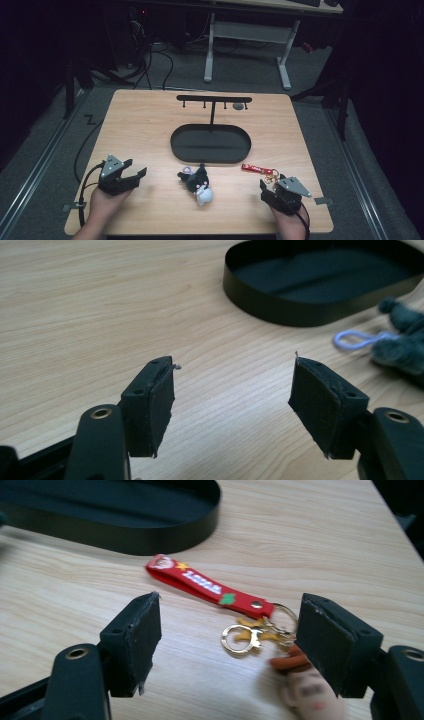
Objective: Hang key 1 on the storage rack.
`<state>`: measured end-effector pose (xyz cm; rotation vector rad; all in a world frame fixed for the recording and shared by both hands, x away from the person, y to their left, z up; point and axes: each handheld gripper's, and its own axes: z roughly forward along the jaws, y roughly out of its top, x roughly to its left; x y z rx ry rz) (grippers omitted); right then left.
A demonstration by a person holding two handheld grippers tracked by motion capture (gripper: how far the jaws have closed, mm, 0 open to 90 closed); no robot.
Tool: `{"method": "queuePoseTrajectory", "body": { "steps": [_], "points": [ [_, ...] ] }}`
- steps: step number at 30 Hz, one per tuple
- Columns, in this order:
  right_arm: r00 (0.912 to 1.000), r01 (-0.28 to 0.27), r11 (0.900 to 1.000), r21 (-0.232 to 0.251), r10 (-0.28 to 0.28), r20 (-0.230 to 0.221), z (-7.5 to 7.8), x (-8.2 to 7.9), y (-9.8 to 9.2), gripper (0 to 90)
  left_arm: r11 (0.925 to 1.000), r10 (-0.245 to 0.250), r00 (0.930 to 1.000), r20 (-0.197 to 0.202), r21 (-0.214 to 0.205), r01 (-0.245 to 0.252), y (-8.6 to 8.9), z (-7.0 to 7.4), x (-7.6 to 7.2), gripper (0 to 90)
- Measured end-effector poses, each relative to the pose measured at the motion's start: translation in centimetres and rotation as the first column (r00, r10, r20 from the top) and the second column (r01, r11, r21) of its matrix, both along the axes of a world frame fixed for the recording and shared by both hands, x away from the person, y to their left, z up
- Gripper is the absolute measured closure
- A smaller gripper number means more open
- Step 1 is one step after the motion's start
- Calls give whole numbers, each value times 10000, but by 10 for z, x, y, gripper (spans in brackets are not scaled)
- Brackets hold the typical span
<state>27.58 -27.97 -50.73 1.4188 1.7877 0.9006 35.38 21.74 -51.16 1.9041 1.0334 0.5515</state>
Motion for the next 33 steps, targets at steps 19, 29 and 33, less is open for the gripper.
{"method": "queuePoseTrajectory", "body": {
  "steps": [19,29,33],
  "points": [
    [9987,-473,9983,326,479,-184,-7,4,-8,184,9968,-488,9987,-132,629,495,-16,-5,-3,345],
    [9978,-598,9972,458,610,-242,-7,6,-6,166,9954,-494,9987,-131,813,503,-17,-7,-3,331],
    [9952,-666,9951,736,716,-671,-6,7,-3,169,9935,-575,9981,-212,971,593,-17,-7,-3,327]
  ]
}}
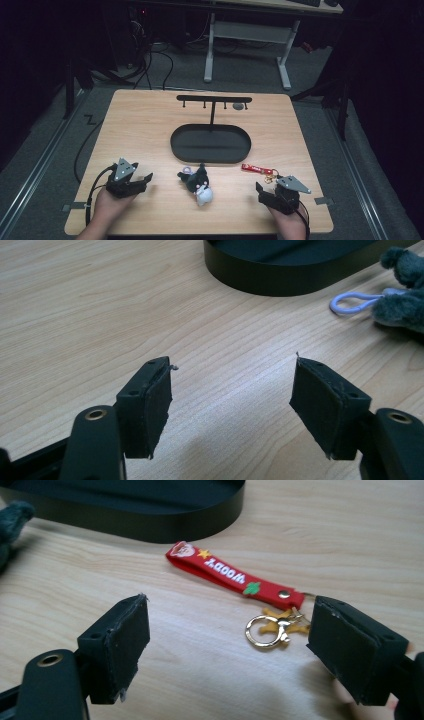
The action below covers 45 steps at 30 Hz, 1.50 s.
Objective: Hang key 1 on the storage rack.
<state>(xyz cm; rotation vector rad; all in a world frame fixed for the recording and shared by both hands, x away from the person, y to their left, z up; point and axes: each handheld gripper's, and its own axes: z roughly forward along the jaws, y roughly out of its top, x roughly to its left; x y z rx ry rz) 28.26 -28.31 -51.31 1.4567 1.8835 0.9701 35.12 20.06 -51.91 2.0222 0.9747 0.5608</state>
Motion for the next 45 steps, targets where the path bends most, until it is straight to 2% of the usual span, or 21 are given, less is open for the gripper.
{"method": "queuePoseTrajectory", "body": {
  "steps": [1,4,9,12,18,21,23,25,29,32,36,39,40,42,45],
  "points": [
    [10000,-49,10000,45,49,-58,0,0,1,170,10000,-44,9999,-107,68,45,-1,-1,0,322],
    [9993,-284,9994,-199,279,-241,2,0,7,171,9999,-77,9999,-119,72,78,-1,-1,0,322],
    [9970,-625,9975,-338,608,-477,3,1,14,154,10000,-49,10000,-81,33,49,0,-1,0,327],
    [9920,-1067,9923,-621,1021,-740,1,1,21,145,10000,-33,10000,-67,77,33,-1,-2,0,328],
    [9881,-1293,9891,-705,1225,-929,-1,3,28,138,9999,-43,10000,-28,103,43,-2,-3,0,328],
    [9839,-1513,9846,-870,1416,-1091,-3,7,34,137,9999,-81,10000,-24,120,81,-2,-3,1,327],
    [9815,-1603,9837,-819,1500,-1190,-3,9,38,138,9998,-141,9999,-3,166,141,-3,-3,1,327],
    [9827,-1520,9856,-743,1427,-1179,-1,11,40,142,9996,-216,9998,36,155,215,-3,-3,1,327],
    [9783,-1396,9864,-866,1238,-1661,1,16,39,150,9989,-432,9990,127,162,430,-4,-3,2,327],
    [9740,-1348,9884,-698,1193,-1924,3,16,38,151,9984,-538,9984,189,192,535,-6,-3,1,327],
    [9705,-1281,9865,-1016,1036,-2176,9,15,39,154,9968,-759,9966,307,270,751,-9,-1,2,327],
    [9640,-1246,9857,-1131,933,-2492,14,14,39,155,9957,-878,9956,316,320,868,-11,0,1,330],
    [9616,-1228,9864,-1091,911,-2588,15,14,39,155,9947,-935,9950,356,458,918,-13,0,0,331],
    [9604,-1204,9871,-1057,889,-2640,16,14,39,155,9945,-946,9947,396,490,926,-14,0,-1,332],
    [9514,-1299,9853,-1106,925,-2936,16,15,38,154,9941,-984,9944,387,498,965,-14,1,-2,335]
  ]
}}
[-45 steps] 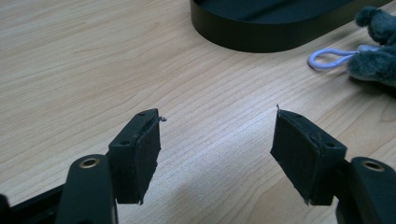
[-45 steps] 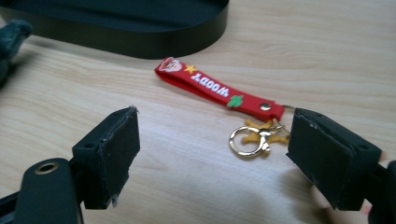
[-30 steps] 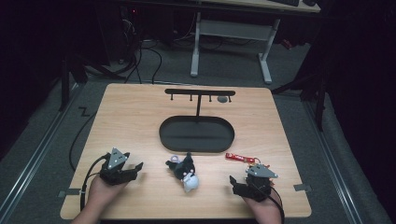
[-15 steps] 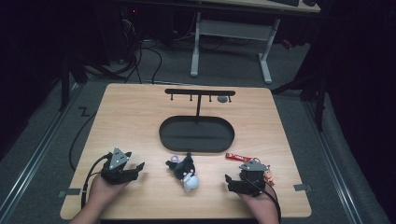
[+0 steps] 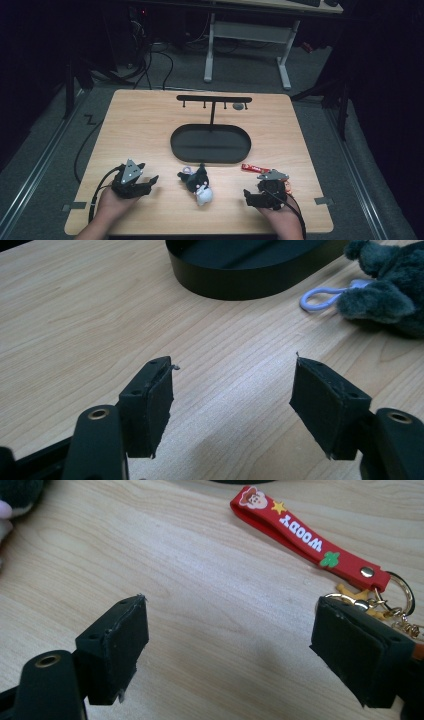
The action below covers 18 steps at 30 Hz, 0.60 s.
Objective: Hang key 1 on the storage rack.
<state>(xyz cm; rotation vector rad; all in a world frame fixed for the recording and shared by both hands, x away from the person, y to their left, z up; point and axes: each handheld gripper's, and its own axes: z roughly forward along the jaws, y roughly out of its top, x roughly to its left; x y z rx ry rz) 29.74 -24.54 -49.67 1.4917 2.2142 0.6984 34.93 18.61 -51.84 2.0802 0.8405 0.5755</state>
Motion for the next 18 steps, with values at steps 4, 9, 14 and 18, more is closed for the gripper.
{"method": "queuePoseTrajectory", "body": {
  "steps": [4,9,14,18],
  "points": [
    [9997,-68,10000,-22,68,-215,-1,1,-1,152,10000,-25,10000,-89,70,26,0,-2,1,338],
    [9976,-272,9995,-141,262,-640,-1,4,-1,152,9998,-63,10000,-9,213,63,0,-3,-1,338],
    [9937,-503,9979,-398,460,-1021,-2,6,0,152,9995,-48,10000,-49,300,49,0,-4,-1,336],
    [9878,-587,9976,-363,528,-1464,-1,8,1,153,9996,-36,10000,-83,291,39,-1,-4,-1,335]
  ]
}}
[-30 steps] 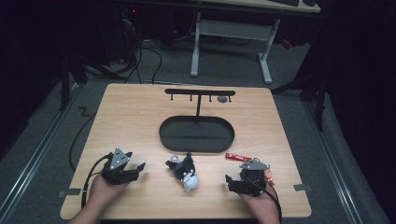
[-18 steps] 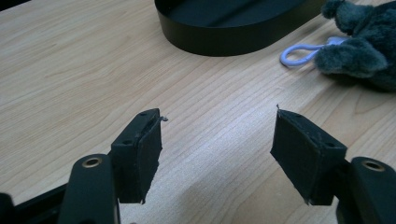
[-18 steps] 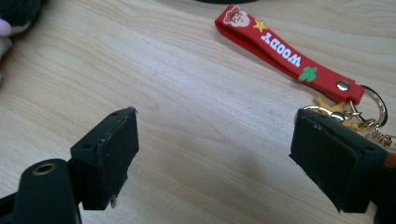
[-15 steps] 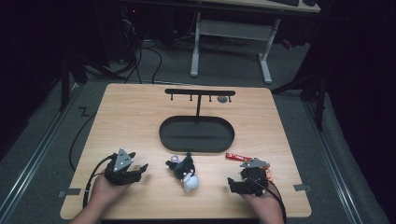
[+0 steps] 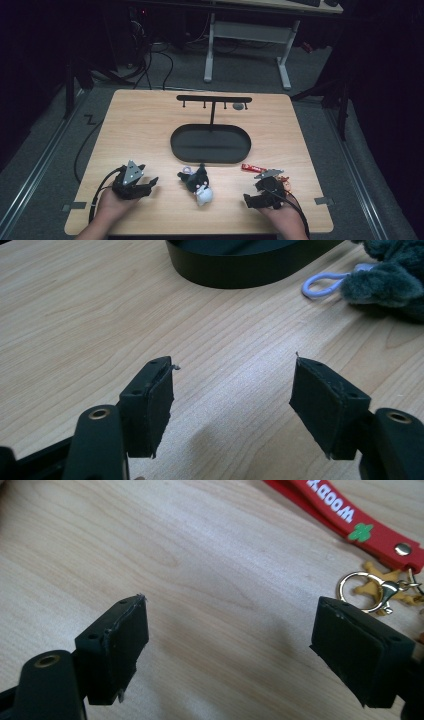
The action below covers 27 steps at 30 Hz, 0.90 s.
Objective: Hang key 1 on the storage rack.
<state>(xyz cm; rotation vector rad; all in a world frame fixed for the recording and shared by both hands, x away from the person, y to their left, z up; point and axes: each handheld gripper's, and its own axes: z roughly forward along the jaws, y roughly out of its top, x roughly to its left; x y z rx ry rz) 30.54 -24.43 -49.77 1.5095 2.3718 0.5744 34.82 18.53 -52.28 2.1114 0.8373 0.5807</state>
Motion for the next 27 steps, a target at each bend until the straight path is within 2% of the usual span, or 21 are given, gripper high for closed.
{"method": "queuePoseTrajectory", "body": {
  "steps": [2,7,13,20,27],
  "points": [
    [10000,-34,10000,-20,34,-86,0,0,0,153,10000,-20,10000,2,2,20,0,0,0,335],
    [9973,-421,9984,-384,396,-626,4,2,1,154,9999,-91,10000,-25,60,92,-1,-1,0,335],
    [9942,-399,9973,-610,335,-1025,6,1,0,153,9999,-125,9999,-38,87,125,-2,-1,-1,334],
    [9917,-418,9964,-736,323,-1248,13,0,-4,153,9996,-212,9998,-52,163,213,-2,-1,-2,334],
    [9844,-328,9978,-581,222,-1744,20,-1,-12,153,9996,-216,9997,-76,177,217,-3,-2,-2,334]
  ]
}}
